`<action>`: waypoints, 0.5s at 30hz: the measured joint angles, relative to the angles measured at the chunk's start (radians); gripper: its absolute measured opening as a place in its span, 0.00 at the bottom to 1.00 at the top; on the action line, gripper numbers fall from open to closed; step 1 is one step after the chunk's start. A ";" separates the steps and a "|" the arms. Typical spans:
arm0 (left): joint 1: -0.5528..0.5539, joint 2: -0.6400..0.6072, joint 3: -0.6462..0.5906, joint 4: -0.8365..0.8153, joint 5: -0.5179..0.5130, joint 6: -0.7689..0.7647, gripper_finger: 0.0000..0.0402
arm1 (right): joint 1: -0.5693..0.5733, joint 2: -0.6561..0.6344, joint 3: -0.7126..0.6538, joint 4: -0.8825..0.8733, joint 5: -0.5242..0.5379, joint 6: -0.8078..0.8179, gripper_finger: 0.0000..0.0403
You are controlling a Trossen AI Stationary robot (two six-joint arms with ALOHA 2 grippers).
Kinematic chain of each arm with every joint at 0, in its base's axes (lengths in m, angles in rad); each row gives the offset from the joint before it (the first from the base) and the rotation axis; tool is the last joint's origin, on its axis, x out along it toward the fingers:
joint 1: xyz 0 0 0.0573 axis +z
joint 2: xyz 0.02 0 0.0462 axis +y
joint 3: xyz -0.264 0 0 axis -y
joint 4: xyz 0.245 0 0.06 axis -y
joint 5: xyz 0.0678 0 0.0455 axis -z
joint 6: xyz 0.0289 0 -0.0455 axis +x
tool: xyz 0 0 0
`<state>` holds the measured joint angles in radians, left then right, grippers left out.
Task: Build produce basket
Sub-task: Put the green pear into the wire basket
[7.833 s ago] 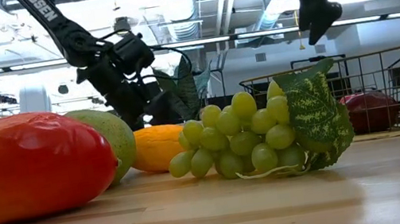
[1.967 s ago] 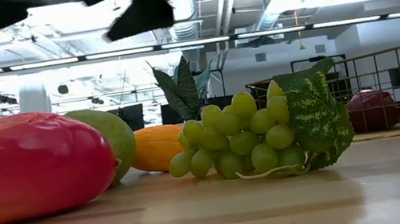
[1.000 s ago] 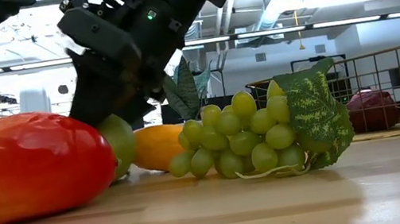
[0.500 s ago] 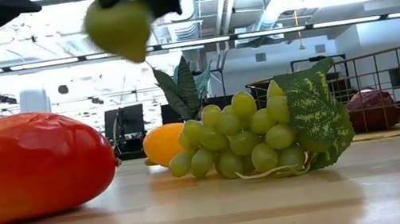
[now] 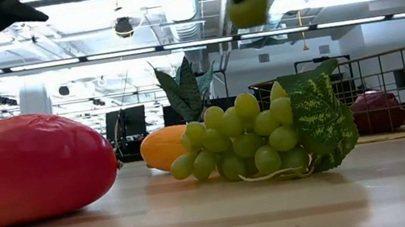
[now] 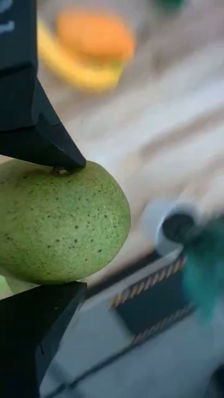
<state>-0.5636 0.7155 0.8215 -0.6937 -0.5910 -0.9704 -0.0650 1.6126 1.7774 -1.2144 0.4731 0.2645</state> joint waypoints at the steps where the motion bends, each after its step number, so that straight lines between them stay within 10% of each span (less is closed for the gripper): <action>1: 0.000 0.000 0.000 0.000 -0.005 -0.002 0.99 | -0.015 -0.027 -0.026 -0.020 0.017 0.008 0.71; 15: 0.000 0.000 0.000 0.001 -0.106 -0.036 0.99 | -0.196 -0.425 -0.799 0.320 -0.083 0.219 0.71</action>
<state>-0.5632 0.7155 0.8213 -0.6922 -0.6966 -1.0066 -0.2607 1.1872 0.9784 -0.8949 0.3904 0.4832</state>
